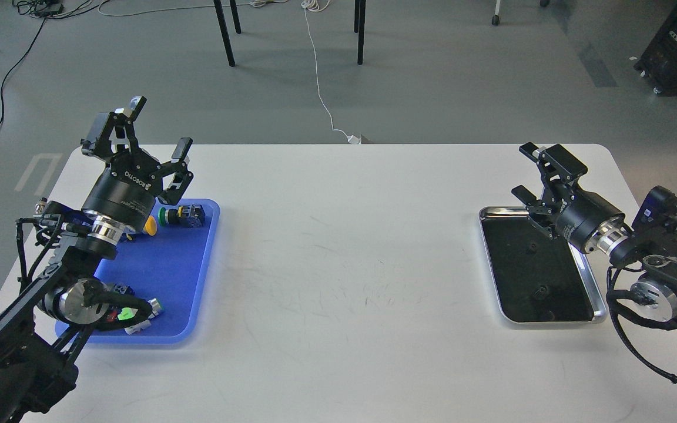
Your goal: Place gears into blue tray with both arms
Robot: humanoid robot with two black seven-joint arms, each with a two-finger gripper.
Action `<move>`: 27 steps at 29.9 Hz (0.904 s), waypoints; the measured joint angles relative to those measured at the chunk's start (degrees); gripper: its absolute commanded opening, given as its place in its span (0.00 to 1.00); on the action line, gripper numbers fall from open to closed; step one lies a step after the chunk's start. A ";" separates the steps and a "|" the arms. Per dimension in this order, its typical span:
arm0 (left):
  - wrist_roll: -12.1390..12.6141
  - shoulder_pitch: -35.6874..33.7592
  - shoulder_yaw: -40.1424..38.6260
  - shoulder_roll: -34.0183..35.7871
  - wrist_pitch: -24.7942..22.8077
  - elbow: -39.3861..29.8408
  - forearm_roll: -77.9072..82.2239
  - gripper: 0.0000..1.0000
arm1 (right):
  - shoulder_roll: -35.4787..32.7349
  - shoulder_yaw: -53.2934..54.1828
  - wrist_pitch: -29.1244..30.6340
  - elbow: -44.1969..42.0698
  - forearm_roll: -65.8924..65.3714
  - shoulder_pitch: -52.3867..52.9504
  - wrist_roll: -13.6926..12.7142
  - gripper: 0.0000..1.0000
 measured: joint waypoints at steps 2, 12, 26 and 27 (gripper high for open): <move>-0.63 1.23 0.00 -0.23 0.02 -1.39 0.01 0.98 | -3.01 -3.06 0.00 1.04 -6.39 2.56 0.00 0.99; -1.18 2.26 0.17 -1.58 0.09 -3.31 0.63 0.98 | -10.14 -32.28 -0.04 0.32 -36.02 30.13 0.01 0.99; -1.12 2.34 -0.01 -1.44 0.06 -3.58 0.68 0.98 | 4.60 -56.09 -0.10 -12.01 -58.81 41.65 -0.01 0.96; -1.12 2.35 -0.03 -1.40 0.06 -3.69 0.68 0.98 | 5.97 -57.05 -0.12 -12.85 -58.87 41.58 -0.01 0.95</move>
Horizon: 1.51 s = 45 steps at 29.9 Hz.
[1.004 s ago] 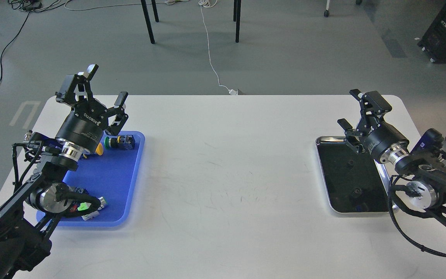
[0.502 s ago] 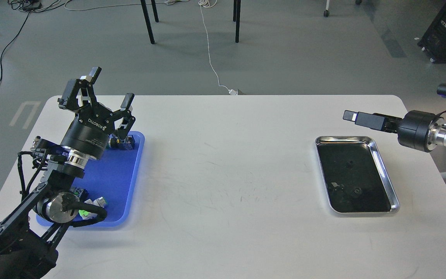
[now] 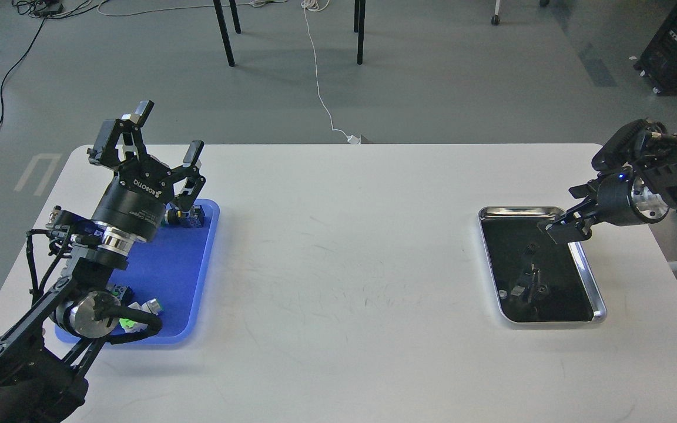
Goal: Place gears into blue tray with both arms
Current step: 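Lower the right gripper onto a small black part on the metal tray, then close the right gripper on the black part and lift it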
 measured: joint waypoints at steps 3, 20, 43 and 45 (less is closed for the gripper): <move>0.00 0.00 -0.06 0.02 0.13 -0.21 0.00 0.98 | 2.76 -2.20 -0.01 -1.60 -0.01 -0.24 0.00 0.94; 0.07 0.00 -0.17 -1.19 0.28 -0.28 0.00 0.98 | 5.66 -4.91 -0.62 -4.61 0.17 -4.70 0.00 0.54; 0.09 0.35 -0.11 -1.58 0.28 -0.28 -0.01 0.98 | 10.99 -4.50 -0.55 -11.04 1.74 -8.61 0.00 0.48; 0.09 0.35 -0.14 -1.59 0.28 -0.28 -0.01 0.98 | 11.17 -4.52 -0.53 -11.06 2.12 -8.61 0.00 0.42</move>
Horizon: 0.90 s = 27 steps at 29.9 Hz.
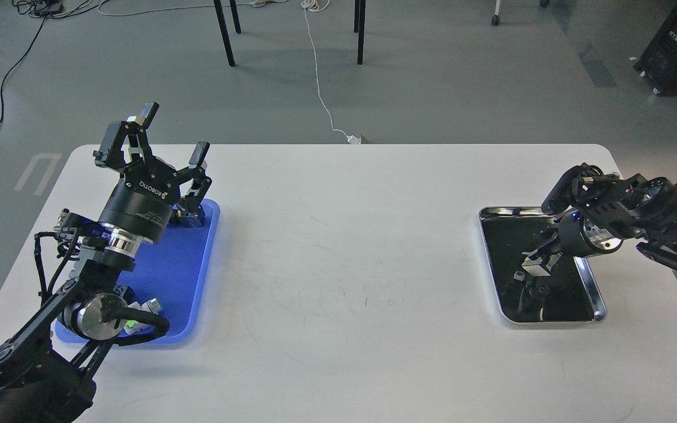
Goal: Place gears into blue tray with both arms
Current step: 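Close the right gripper on the black part and lift it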
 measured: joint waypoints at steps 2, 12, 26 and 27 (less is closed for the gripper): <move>0.00 0.00 -0.01 0.00 0.00 0.00 0.00 0.98 | 0.12 0.00 0.00 0.00 0.37 0.00 0.00 0.38; 0.00 0.01 -0.02 0.04 0.00 0.00 0.00 0.98 | 0.16 -0.05 0.10 0.09 1.49 -0.08 -0.02 0.32; 0.00 0.01 -0.02 0.08 -0.18 0.00 0.00 0.98 | -0.54 0.02 0.11 0.35 2.27 -0.60 -0.01 0.25; 0.00 0.01 -0.02 0.08 -0.18 0.00 0.00 0.98 | -0.59 0.04 0.08 0.41 2.27 -0.56 0.00 0.25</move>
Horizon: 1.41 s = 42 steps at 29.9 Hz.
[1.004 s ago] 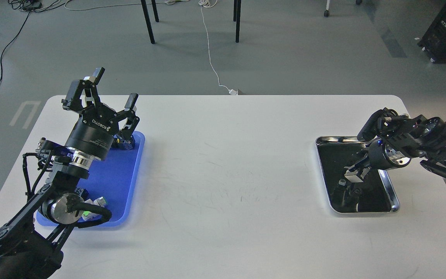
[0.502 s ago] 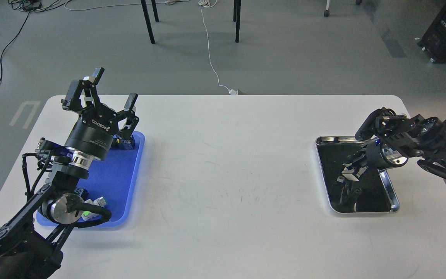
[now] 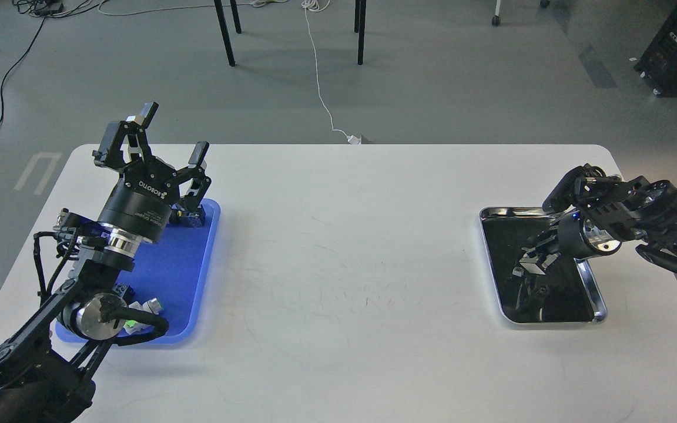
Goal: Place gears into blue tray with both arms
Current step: 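Close the right gripper on the black part and lift it, then carry the black part to the table center and release it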
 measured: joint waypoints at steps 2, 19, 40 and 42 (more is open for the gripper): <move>0.00 0.00 0.00 0.02 0.00 0.00 0.00 0.98 | -0.15 0.02 -0.04 0.20 0.01 0.16 0.01 0.25; 0.00 -0.09 0.00 0.20 0.02 -0.71 0.01 0.98 | -4.41 0.14 0.30 7.50 4.35 7.69 -0.01 0.25; 0.35 -0.33 0.00 0.37 0.15 -3.08 0.09 0.98 | 17.64 -0.81 1.01 15.00 22.74 16.48 0.01 0.26; 0.35 -0.33 0.01 0.46 0.17 -2.99 0.12 0.98 | 20.08 -0.82 0.65 13.41 23.24 15.21 0.00 0.26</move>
